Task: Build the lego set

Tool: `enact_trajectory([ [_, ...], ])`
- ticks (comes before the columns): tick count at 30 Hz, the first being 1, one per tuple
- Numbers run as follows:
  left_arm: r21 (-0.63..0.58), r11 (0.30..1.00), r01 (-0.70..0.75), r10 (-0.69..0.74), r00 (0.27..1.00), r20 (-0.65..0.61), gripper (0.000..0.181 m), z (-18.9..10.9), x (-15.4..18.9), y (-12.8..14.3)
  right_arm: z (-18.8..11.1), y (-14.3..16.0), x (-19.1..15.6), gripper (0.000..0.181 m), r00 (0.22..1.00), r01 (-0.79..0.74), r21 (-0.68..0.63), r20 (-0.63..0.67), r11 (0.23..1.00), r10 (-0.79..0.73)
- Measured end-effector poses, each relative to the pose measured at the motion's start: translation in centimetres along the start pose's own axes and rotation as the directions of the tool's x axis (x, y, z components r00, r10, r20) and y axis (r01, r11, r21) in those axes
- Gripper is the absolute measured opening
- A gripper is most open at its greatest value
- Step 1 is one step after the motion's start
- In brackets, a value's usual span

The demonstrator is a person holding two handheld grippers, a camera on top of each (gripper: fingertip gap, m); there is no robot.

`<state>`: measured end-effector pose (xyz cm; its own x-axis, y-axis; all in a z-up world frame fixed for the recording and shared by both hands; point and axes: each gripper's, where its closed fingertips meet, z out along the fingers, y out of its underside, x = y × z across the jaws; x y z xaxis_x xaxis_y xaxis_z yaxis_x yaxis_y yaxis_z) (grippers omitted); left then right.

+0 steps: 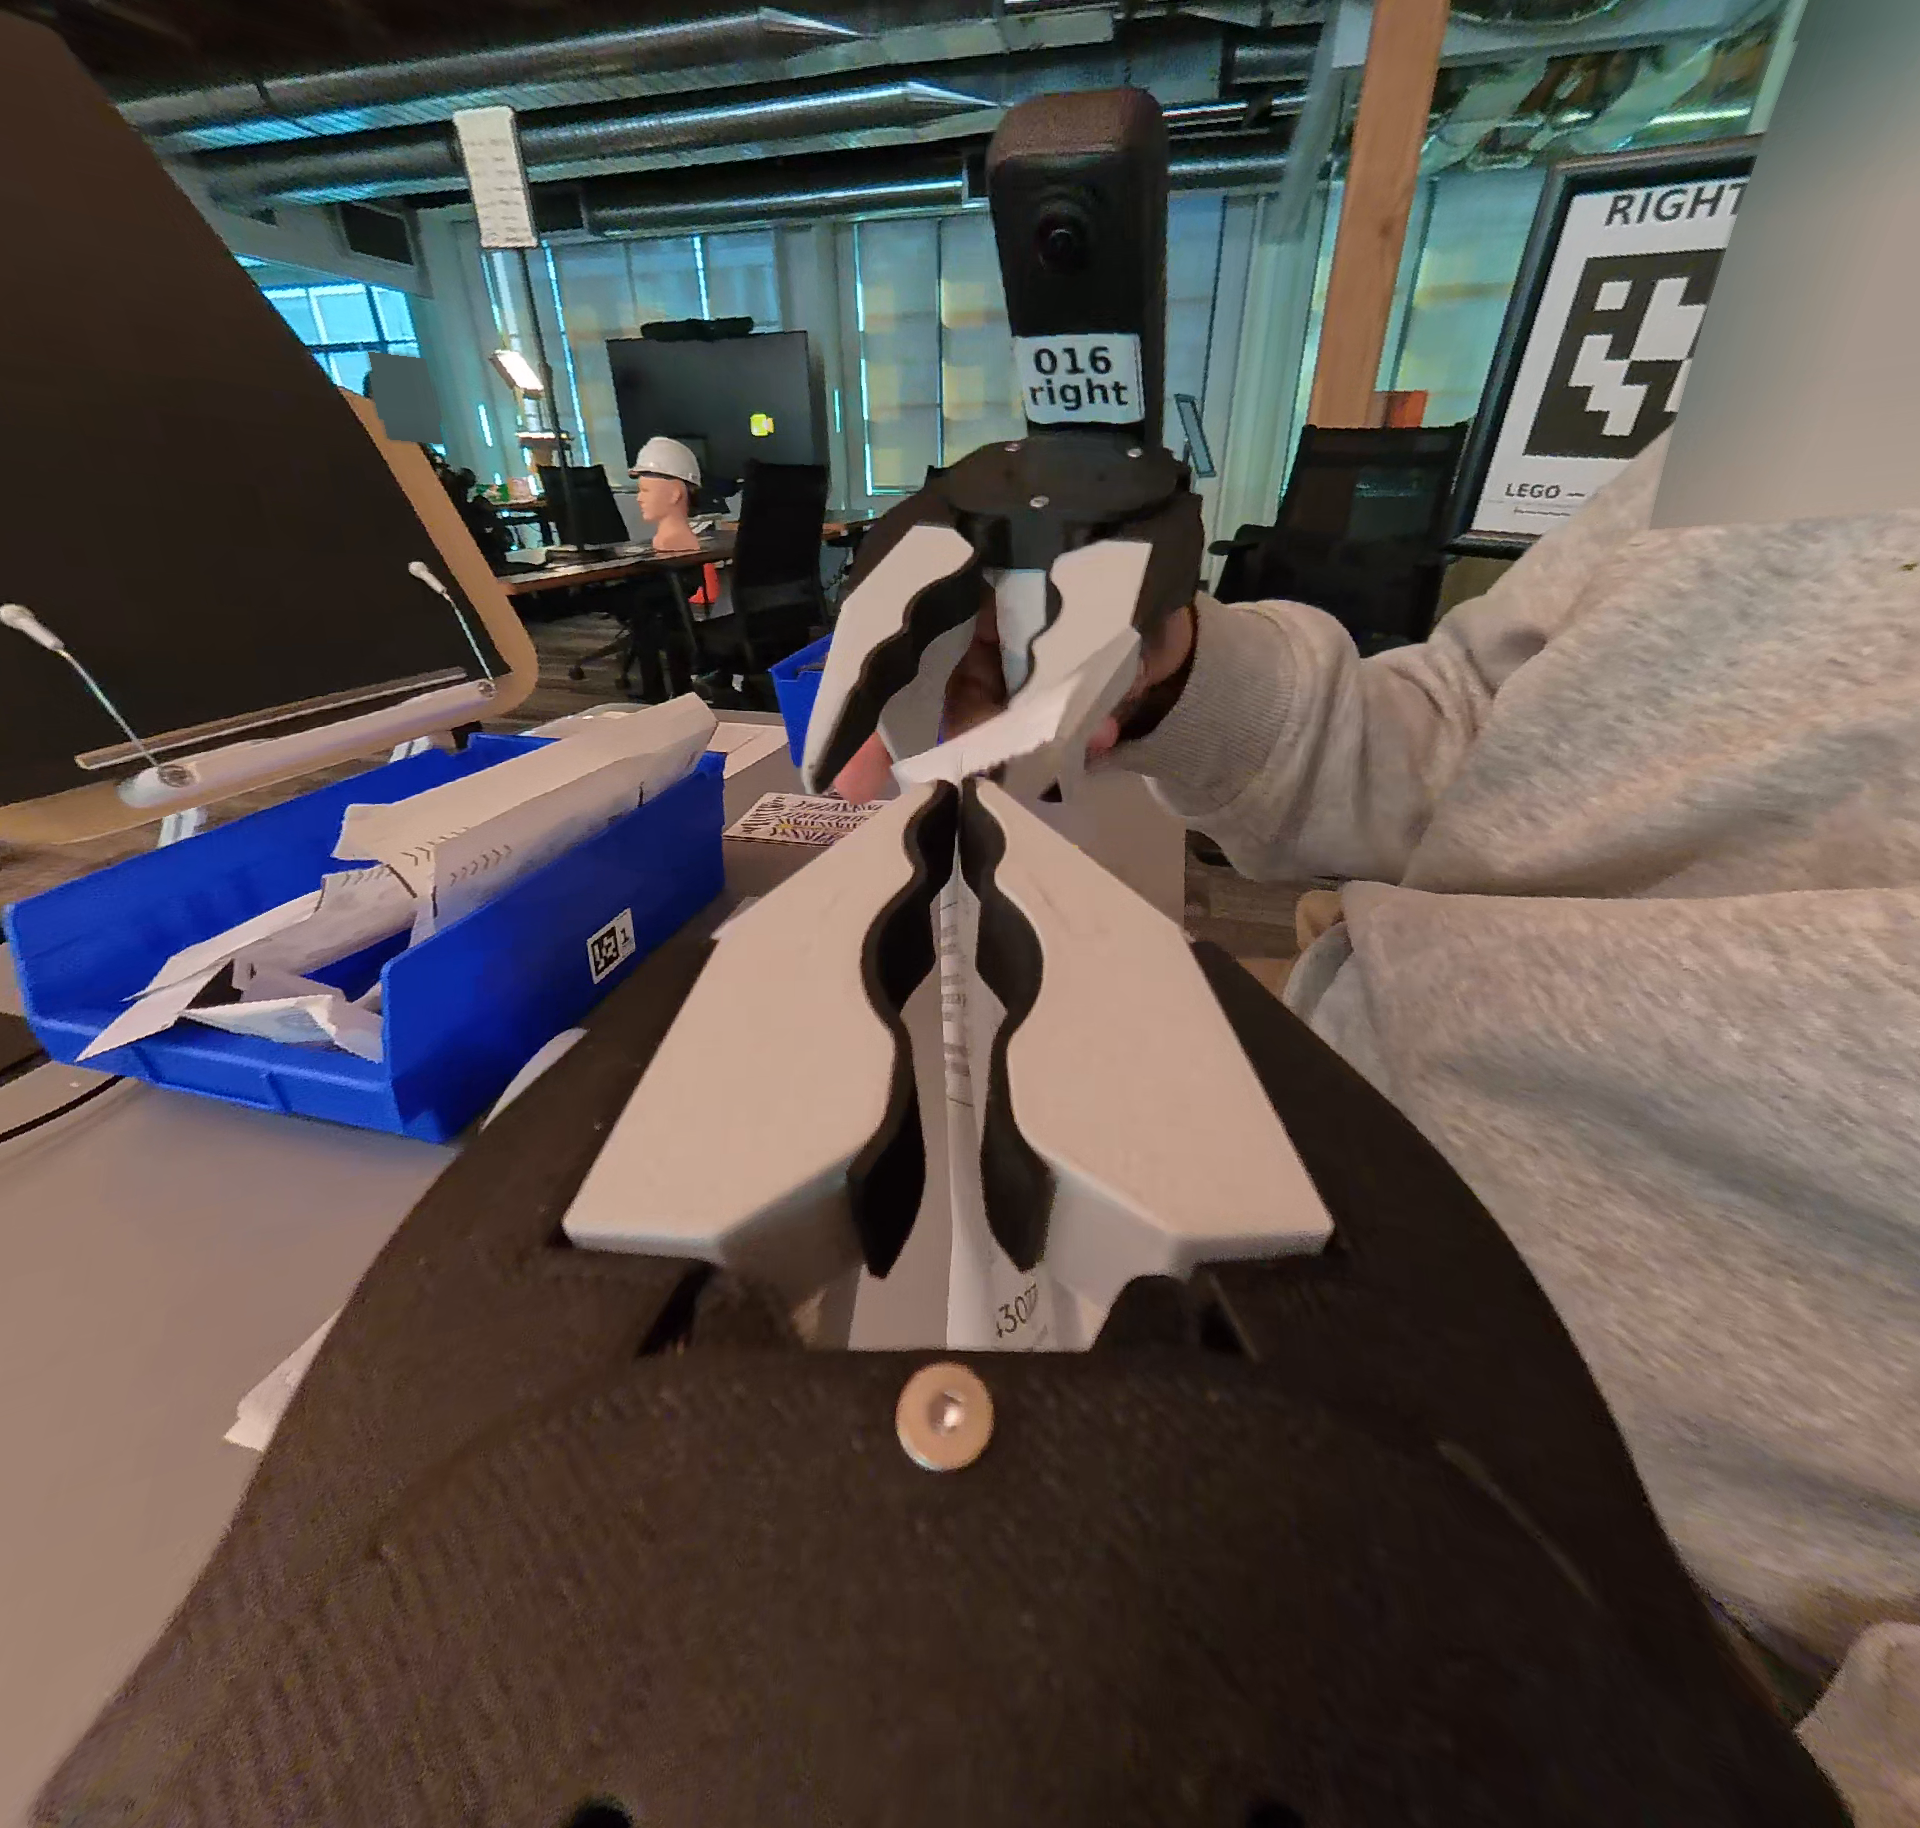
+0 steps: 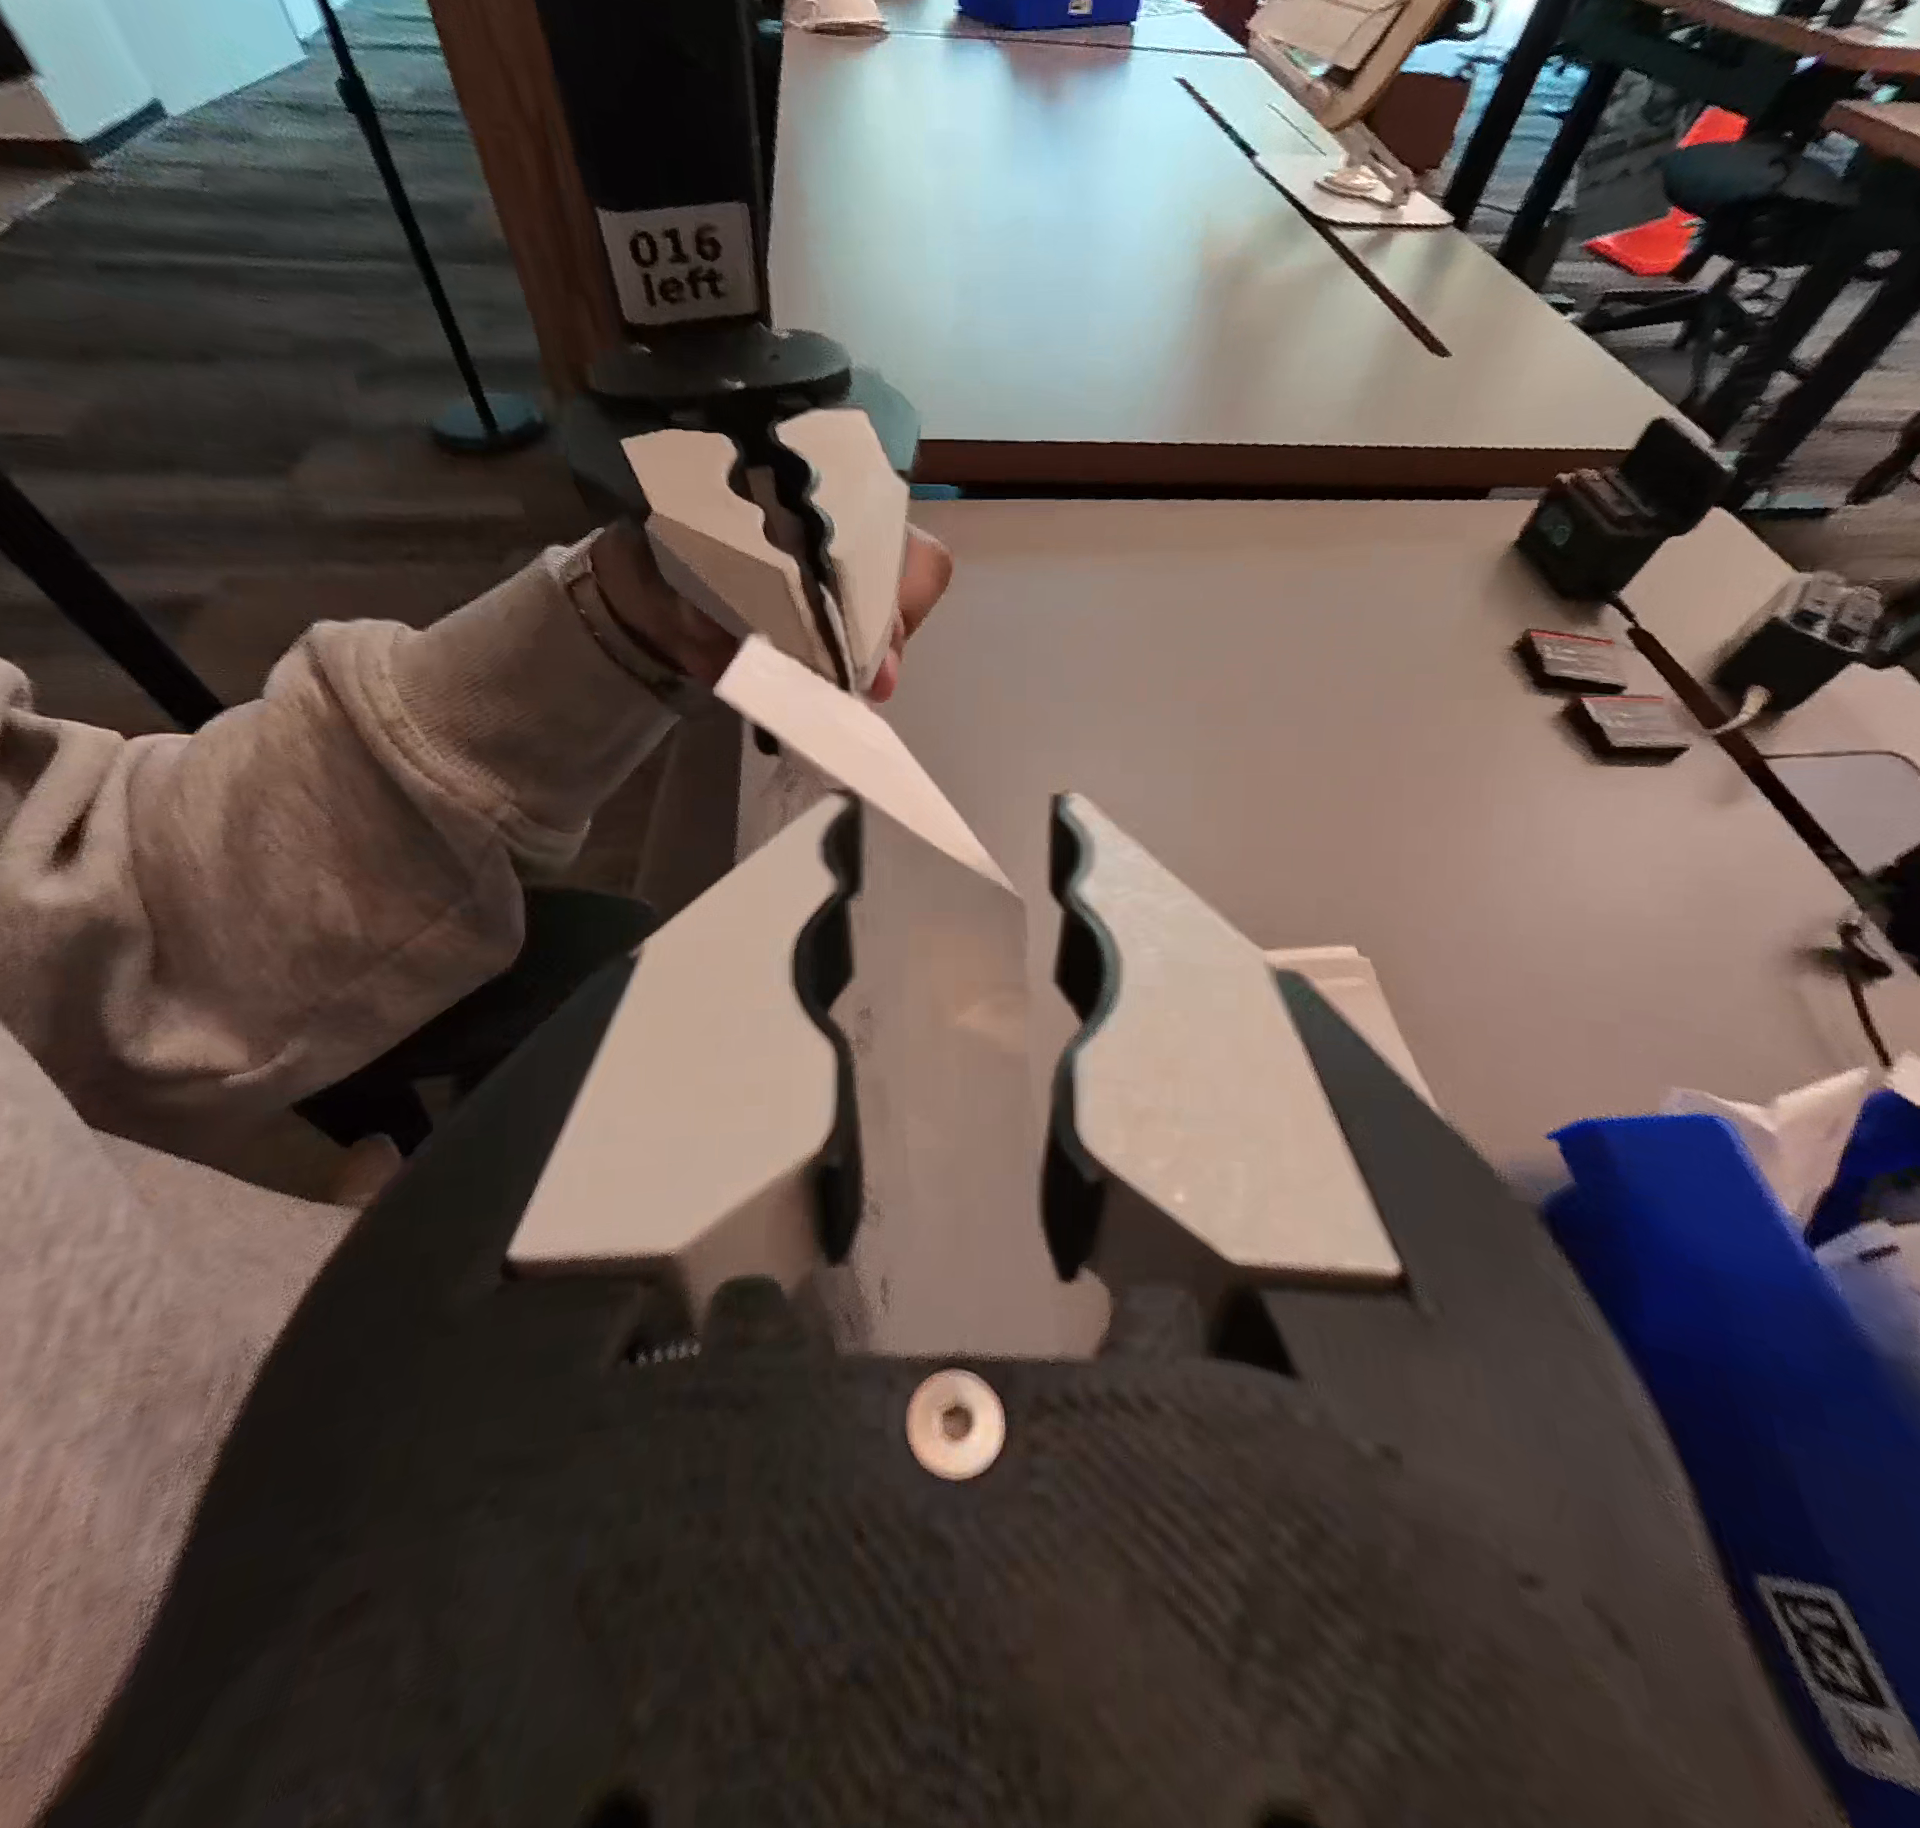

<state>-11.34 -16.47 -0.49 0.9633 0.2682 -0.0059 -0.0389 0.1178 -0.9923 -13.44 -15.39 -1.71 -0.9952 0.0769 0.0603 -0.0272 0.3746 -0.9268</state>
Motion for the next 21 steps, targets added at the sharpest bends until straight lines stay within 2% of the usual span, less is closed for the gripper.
enact_trajectory([
  [2,0.002,1.0,0.004,-0.004,1.0,0.001,0.0,-0.1,0.0,0.1,0.0,-0.7,-0.3,0.004,0.999,-0.018,0.02,0.041,1.0,0.017],
  [3,0.006,1.0,0.004,-0.004,1.0,0.003,0.0,-0.2,-0.1,0.0,-0.1,-0.9,-0.4,0.001,0.998,-0.036,0.03,0.06,0.999,0.034],
  [7,0.028,1.0,0.01,-0.01,1.0,0.007,0.0,-0.3,-0.1,0.0,0.0,-0.8,-0.7,0.0,0.982,-0.148,0.023,0.126,0.989,0.144],
  [11,-0.017,1.0,0.01,-0.009,0.998,0.057,0.025,-0.1,-0.6,0.5,-0.2,-0.4,-0.7,0.0,0.972,-0.194,0.012,0.133,0.981,0.191],
  [14,-0.058,0.998,-0.005,0.008,0.998,0.058,0.032,0.1,-0.3,0.9,-0.4,-0.5,-1.0,0.0,0.971,-0.201,0.003,0.132,0.98,0.199],
  [16,-0.086,0.996,0.0,0.002,1.0,0.026,0.029,0.3,0.4,1.0,-0.5,-0.5,-1.4,0.0,0.966,-0.212,-0.015,0.147,0.977,0.212],
  [21,-0.204,0.979,0.006,-0.018,0.998,-0.06,0.009,1.3,2.3,2.1,-0.6,-0.6,-2.9,0.0,0.963,-0.195,-0.038,0.18,0.98,0.199],
])
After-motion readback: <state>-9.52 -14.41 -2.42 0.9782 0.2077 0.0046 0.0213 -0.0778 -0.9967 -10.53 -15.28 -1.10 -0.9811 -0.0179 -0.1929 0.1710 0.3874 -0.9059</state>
